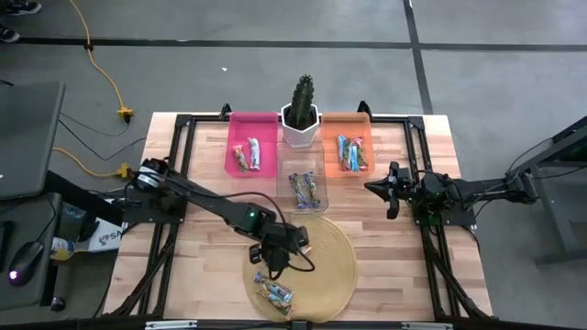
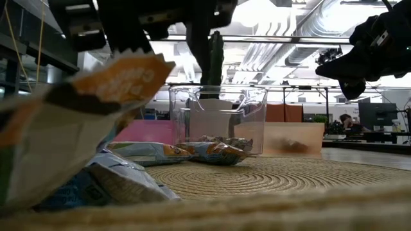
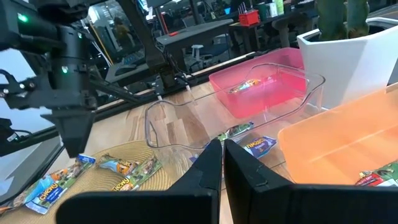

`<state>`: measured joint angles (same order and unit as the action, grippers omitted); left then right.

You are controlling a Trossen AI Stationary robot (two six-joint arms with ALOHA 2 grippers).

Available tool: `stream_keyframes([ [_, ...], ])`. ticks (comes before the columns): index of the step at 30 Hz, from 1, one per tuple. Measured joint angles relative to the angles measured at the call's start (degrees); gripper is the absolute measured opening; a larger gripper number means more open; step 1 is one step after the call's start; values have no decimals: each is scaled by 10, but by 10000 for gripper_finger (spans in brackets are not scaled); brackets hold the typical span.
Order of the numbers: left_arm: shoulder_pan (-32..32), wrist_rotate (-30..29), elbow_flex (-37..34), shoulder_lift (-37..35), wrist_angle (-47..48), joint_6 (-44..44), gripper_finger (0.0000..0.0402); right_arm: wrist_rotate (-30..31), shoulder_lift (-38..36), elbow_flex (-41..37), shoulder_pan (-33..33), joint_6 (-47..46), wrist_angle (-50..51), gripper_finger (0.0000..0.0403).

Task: Pick and place Granola Bars by type
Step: Put the yellow granola bar into the pink bin

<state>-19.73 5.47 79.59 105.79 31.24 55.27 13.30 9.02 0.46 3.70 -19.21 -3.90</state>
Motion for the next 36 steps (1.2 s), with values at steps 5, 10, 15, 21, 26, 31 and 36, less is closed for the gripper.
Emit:
stream_keyframes([
  [5, 17, 0, 0, 8, 1, -3, 199, 0, 0, 0, 0, 0, 0, 0],
  [10, 40, -4, 0, 7, 4, -5, 201, 0, 0, 0, 0, 0, -1, 0],
  [15, 59, -30, 2, 16, -9, -6, 217, 0, 0, 0, 0, 0, -1, 0],
  [21, 58, -35, 39, 48, 0, 2, 243, 0, 0, 0, 0, 1, -2, 0],
  [26, 54, -32, 80, 83, 35, 0, 246, 0, 0, 0, 0, 1, -2, 0],
  [31, 60, -16, 96, 112, 65, -11, 246, 0, 0, 0, 0, 1, -2, 0],
  [36, 64, -1, 99, 115, 59, -24, 246, 0, 0, 0, 0, 1, -3, 0],
])
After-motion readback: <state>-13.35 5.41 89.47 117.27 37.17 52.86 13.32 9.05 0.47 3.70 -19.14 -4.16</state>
